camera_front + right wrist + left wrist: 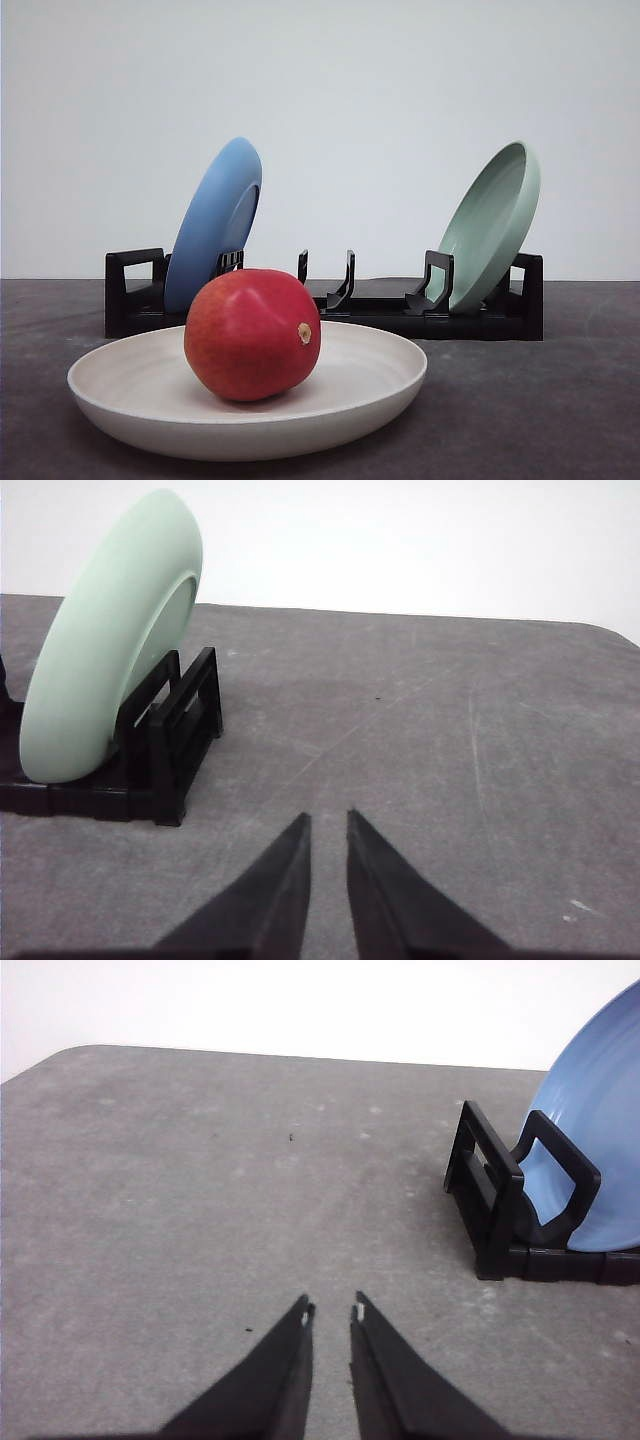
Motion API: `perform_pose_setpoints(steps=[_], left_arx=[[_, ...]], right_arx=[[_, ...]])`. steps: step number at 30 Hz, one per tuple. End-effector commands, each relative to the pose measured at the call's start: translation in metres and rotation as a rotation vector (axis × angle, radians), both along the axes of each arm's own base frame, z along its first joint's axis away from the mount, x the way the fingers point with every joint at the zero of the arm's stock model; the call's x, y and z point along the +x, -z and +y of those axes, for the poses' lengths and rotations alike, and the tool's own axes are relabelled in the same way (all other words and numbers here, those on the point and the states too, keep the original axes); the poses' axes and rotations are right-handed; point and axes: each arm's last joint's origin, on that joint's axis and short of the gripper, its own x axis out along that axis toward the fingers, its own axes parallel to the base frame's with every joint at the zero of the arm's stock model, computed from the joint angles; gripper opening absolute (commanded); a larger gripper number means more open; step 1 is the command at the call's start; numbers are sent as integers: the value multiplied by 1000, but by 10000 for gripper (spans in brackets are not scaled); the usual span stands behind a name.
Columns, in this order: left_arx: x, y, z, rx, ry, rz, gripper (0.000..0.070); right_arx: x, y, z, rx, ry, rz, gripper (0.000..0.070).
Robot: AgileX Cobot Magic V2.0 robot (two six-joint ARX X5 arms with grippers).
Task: Place pomegranate in white plate
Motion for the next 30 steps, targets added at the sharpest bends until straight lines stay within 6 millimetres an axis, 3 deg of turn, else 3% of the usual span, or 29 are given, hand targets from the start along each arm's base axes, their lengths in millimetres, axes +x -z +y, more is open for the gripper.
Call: perform_pose_setpoints(steps=[1,30], left_arx=[[0,3,0,1,1,7,52],[0,3,0,1,1,7,52]], right_arx=[[0,1,0,11,4,-4,62],[0,1,0,11,4,-4,62]])
